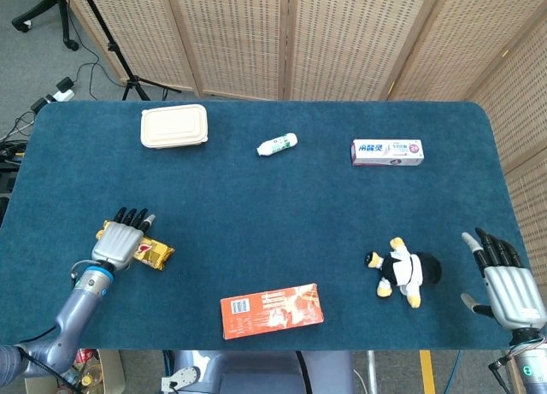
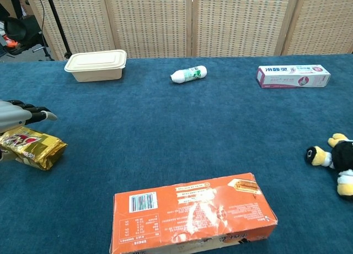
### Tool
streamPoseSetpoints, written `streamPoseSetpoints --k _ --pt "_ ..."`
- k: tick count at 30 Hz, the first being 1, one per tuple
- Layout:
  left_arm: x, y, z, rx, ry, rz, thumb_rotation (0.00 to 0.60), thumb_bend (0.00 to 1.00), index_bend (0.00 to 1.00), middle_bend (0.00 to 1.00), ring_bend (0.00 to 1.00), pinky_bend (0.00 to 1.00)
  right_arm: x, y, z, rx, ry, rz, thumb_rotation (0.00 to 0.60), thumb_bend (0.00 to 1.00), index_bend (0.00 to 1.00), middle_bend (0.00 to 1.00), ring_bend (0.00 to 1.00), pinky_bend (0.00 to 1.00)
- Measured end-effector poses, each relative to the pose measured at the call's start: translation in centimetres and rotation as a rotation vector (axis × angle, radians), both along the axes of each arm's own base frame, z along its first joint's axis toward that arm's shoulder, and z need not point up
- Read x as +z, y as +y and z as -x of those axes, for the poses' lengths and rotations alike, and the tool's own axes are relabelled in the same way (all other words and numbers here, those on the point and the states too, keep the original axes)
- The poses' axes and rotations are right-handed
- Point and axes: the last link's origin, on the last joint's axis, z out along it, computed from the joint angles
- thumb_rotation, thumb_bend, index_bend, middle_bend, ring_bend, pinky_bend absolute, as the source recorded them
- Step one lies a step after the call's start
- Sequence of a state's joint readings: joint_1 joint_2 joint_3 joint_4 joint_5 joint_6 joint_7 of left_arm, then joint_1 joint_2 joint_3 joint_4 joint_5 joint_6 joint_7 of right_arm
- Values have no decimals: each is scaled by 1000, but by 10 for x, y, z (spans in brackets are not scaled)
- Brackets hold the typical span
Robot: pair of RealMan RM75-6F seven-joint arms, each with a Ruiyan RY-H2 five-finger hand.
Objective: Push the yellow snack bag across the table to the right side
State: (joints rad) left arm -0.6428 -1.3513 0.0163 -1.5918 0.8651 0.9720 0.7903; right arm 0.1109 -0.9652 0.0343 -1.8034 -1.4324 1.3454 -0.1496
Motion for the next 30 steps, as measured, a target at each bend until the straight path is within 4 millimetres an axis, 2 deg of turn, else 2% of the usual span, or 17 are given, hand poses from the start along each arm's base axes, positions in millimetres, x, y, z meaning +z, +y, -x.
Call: streamPoseSetpoints --k 30 --pt "-11 25 -7 0 -11 -49 600 356 0 0 0 7 -8 -2 4 -10 8 -16 600 234 11 0 0 79"
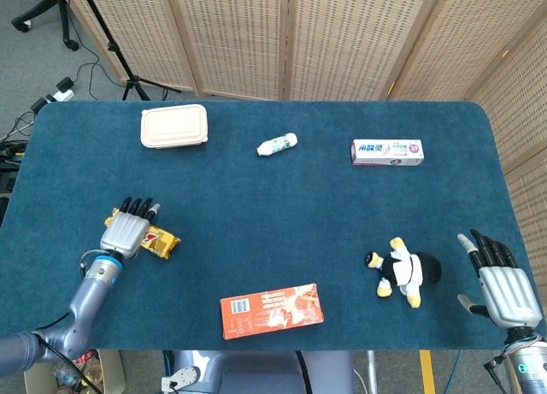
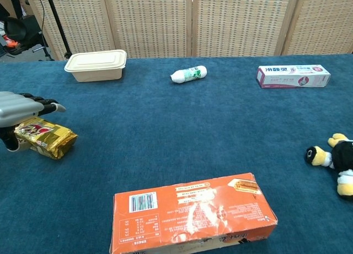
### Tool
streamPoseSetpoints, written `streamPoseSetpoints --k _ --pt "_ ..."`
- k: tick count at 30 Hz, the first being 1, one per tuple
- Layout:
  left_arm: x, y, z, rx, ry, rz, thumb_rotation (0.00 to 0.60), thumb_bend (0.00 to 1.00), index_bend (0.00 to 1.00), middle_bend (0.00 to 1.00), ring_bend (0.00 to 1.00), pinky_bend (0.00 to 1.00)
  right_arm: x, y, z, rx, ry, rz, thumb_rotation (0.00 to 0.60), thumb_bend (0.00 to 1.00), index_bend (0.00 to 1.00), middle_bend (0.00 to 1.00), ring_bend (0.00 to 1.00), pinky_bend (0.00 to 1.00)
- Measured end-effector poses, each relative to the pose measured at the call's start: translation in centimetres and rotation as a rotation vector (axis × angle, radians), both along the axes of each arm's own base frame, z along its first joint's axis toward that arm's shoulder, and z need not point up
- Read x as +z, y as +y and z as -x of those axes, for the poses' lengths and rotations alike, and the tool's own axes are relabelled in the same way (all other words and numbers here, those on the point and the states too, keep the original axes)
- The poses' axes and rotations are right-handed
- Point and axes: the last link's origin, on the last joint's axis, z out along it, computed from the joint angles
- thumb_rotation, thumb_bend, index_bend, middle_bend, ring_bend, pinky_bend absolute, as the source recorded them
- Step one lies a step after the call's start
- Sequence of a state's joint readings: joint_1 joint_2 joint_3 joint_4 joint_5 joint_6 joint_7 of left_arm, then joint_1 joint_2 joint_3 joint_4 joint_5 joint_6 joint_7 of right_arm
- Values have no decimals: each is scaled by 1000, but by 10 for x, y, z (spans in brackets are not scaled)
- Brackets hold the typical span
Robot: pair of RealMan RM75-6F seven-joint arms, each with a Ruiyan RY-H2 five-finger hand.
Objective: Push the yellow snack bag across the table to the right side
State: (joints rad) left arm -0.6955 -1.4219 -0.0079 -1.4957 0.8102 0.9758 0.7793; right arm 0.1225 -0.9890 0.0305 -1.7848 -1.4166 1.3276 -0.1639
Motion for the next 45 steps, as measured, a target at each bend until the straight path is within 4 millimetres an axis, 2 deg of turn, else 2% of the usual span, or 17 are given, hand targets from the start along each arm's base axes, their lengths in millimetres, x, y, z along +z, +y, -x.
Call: streamPoseSetpoints --k 27,45 --pt "-32 32 -29 -10 -52 -90 600 356 0 0 0 6 -14 -10 8 -23 11 -33 600 234 11 0 0 79" --pt "-34 46 -34 -8 -43 -125 600 356 0 0 0 7 -10 -15 3 -7 1 9 600 235 11 0 0 79"
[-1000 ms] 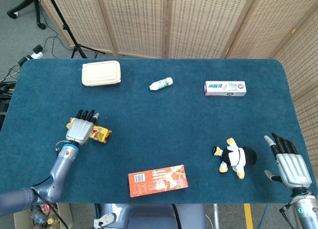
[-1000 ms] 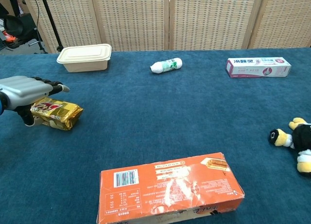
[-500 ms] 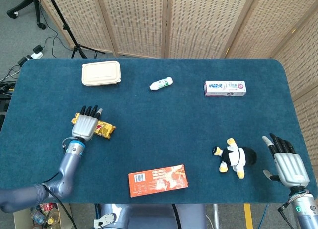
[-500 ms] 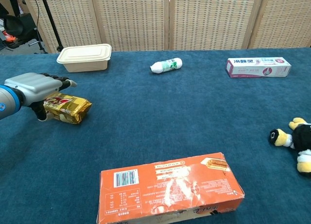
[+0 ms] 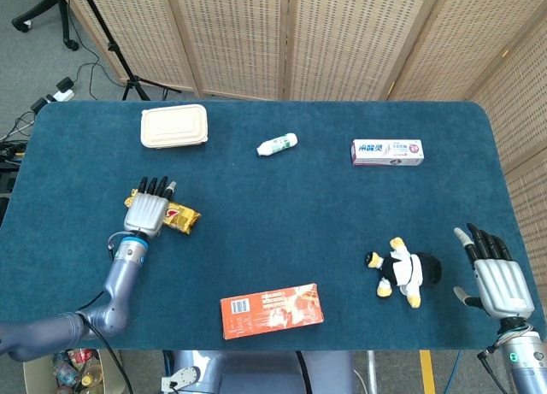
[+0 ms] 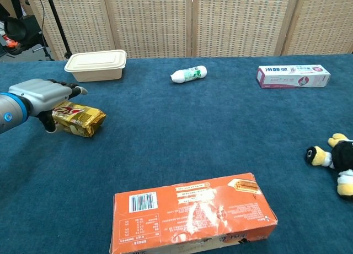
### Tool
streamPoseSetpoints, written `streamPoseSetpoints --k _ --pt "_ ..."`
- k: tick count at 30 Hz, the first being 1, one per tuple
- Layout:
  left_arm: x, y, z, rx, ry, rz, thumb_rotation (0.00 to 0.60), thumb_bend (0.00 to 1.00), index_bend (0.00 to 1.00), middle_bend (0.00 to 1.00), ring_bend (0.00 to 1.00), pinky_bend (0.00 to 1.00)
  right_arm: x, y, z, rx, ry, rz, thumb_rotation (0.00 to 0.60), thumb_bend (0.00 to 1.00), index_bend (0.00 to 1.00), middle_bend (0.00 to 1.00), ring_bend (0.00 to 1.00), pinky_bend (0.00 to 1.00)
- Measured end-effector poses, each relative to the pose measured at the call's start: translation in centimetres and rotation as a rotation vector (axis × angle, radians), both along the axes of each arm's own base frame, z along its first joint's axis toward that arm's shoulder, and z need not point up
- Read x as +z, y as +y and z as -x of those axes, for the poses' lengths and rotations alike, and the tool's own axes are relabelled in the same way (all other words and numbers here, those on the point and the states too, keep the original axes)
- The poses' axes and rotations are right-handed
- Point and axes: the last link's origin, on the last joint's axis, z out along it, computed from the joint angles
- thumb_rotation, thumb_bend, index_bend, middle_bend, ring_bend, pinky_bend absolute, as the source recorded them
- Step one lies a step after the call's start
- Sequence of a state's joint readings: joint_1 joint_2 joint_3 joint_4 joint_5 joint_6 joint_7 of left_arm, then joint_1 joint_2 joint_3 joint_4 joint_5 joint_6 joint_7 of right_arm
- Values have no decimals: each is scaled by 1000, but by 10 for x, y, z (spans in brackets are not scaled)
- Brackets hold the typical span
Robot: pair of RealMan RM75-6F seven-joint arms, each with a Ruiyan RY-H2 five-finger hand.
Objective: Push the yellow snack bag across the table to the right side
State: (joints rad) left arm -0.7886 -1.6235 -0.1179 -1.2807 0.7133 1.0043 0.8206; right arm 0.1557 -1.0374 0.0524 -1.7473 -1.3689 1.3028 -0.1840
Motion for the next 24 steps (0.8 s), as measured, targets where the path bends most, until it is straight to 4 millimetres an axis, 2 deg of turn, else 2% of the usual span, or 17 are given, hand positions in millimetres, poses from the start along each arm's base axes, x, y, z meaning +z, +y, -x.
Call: streamPoseSetpoints --k 9,18,24 --pt "-6 11 -10 12 -32 -24 600 354 0 0 0 6 -3 -1 0 -1 3 -9 600 234 11 0 0 79" --pt "-16 12 -26 -13 -45 -14 600 355 0 0 0 6 -3 -2 0 -2 0 -10 600 236 11 0 0 79" --pt "-16 14 -29 -15 -45 -23 600 355 0 0 0 6 -1 -1 0 -1 -2 -7 600 234 11 0 0 79"
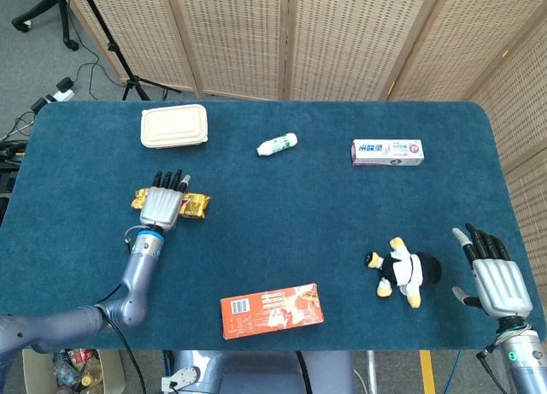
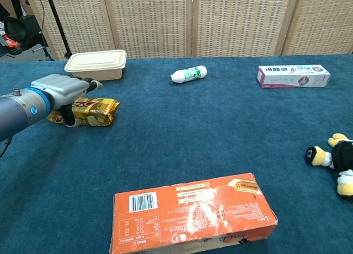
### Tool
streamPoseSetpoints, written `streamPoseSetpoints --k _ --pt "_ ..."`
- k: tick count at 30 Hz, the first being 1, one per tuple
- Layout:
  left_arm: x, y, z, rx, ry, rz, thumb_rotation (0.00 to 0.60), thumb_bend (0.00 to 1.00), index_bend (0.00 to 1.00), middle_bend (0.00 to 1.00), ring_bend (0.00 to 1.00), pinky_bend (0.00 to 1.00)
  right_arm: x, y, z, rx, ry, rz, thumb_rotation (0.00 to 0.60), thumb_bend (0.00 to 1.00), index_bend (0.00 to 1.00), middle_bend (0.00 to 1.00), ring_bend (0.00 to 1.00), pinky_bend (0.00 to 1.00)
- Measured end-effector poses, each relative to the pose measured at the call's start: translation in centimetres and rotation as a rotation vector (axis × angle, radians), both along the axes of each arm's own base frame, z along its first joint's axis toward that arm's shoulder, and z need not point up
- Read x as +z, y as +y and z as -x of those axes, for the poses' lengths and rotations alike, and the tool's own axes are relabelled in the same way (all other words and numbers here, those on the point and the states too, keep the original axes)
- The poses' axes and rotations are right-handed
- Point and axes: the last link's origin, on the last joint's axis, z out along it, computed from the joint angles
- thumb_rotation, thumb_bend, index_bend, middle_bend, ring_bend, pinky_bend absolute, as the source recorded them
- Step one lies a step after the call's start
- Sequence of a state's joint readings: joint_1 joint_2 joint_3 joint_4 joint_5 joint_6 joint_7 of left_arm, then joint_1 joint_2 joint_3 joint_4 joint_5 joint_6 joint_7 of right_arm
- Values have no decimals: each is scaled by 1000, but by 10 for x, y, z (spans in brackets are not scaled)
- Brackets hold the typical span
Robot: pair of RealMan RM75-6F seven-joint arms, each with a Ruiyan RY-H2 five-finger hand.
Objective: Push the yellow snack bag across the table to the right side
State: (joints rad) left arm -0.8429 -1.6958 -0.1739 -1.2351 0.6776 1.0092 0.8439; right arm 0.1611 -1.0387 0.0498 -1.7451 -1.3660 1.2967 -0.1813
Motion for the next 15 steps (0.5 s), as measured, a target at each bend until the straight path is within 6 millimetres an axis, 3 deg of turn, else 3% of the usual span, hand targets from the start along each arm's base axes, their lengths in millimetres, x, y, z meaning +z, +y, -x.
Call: streamPoseSetpoints --k 15 --pt "15 -19 0 8 -86 5 600 352 0 0 0 7 -1 2 -3 13 1 -6 600 234 11 0 0 79"
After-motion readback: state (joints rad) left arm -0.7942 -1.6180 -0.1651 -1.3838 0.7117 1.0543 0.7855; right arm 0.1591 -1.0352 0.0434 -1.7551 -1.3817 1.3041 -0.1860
